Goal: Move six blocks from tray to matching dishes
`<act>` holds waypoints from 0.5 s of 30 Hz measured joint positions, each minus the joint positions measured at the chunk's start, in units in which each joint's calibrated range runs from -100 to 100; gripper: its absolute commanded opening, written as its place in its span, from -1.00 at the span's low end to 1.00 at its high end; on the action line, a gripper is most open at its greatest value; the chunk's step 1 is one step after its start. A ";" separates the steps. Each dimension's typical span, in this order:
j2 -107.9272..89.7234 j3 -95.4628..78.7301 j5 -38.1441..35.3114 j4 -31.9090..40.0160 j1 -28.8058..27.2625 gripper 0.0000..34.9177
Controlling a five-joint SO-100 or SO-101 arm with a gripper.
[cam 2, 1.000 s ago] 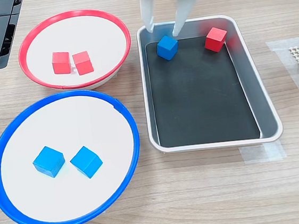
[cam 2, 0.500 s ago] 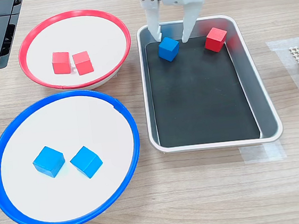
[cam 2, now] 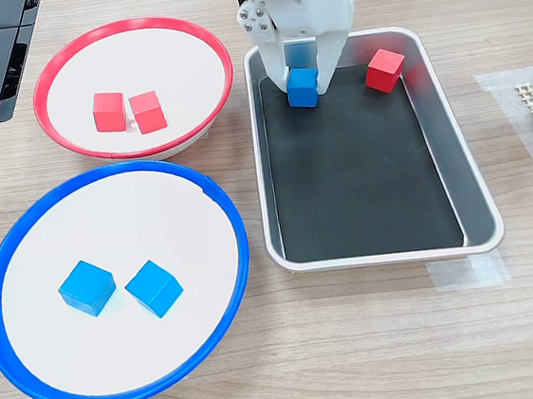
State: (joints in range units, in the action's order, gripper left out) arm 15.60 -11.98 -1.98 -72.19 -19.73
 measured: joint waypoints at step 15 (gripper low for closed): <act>-1.53 26.95 1.81 -8.16 25.31 -0.96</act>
State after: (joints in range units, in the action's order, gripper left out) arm 14.07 14.97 -0.17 -80.34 5.58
